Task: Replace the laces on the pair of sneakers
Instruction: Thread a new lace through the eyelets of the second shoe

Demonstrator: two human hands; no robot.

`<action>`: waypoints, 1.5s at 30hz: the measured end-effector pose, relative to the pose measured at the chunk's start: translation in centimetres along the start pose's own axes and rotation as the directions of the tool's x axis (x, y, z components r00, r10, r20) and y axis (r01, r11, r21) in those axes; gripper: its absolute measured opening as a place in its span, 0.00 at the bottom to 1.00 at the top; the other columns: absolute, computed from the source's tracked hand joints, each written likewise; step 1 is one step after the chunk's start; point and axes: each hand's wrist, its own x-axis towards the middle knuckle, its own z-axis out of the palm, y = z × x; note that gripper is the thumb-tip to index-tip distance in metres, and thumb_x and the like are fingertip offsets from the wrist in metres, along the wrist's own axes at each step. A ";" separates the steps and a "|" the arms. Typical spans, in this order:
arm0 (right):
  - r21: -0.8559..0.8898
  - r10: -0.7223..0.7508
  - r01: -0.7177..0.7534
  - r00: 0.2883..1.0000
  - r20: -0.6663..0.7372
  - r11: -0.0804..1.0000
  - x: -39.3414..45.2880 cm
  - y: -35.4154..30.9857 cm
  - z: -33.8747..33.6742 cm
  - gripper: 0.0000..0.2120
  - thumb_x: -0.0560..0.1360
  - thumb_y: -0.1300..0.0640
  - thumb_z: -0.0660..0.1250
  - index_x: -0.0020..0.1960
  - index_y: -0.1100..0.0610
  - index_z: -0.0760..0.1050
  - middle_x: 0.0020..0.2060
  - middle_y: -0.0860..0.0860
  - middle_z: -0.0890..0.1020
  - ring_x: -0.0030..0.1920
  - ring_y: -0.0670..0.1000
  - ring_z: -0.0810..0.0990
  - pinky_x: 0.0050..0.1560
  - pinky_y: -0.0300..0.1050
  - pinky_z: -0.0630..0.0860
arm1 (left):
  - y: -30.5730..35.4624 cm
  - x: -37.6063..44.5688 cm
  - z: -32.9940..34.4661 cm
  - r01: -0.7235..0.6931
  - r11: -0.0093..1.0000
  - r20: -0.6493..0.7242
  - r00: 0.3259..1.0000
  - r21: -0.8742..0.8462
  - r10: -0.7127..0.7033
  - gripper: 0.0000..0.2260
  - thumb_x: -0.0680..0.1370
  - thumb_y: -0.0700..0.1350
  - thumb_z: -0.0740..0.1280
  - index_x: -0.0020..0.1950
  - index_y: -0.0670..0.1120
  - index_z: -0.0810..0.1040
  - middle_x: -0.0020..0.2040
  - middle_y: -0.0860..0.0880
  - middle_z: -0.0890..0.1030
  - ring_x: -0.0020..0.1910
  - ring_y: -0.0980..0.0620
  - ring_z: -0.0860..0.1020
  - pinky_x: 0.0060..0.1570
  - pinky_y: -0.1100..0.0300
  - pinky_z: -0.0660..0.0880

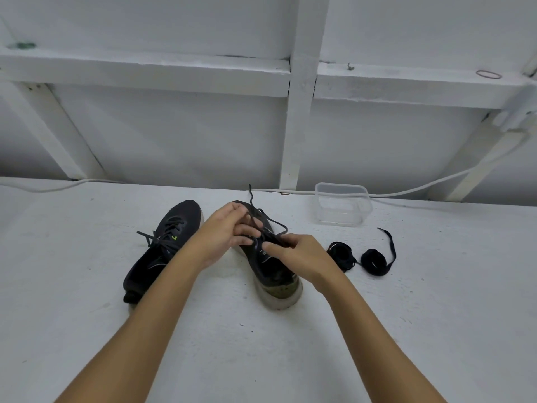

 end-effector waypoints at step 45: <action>-0.089 -0.013 0.001 0.991 -0.134 0.996 -0.8 0.4 2.0 0.12 0.71 0.43 0.75 0.53 0.44 0.83 0.41 0.41 0.83 0.44 0.43 0.82 0.48 0.42 0.81 | 1.4 -0.5 -1.1 -0.013 0.499 -0.019 0.998 0.866 0.058 0.14 0.74 0.59 0.73 0.51 0.52 0.77 0.45 0.55 0.79 0.42 0.57 0.76 0.38 0.59 0.70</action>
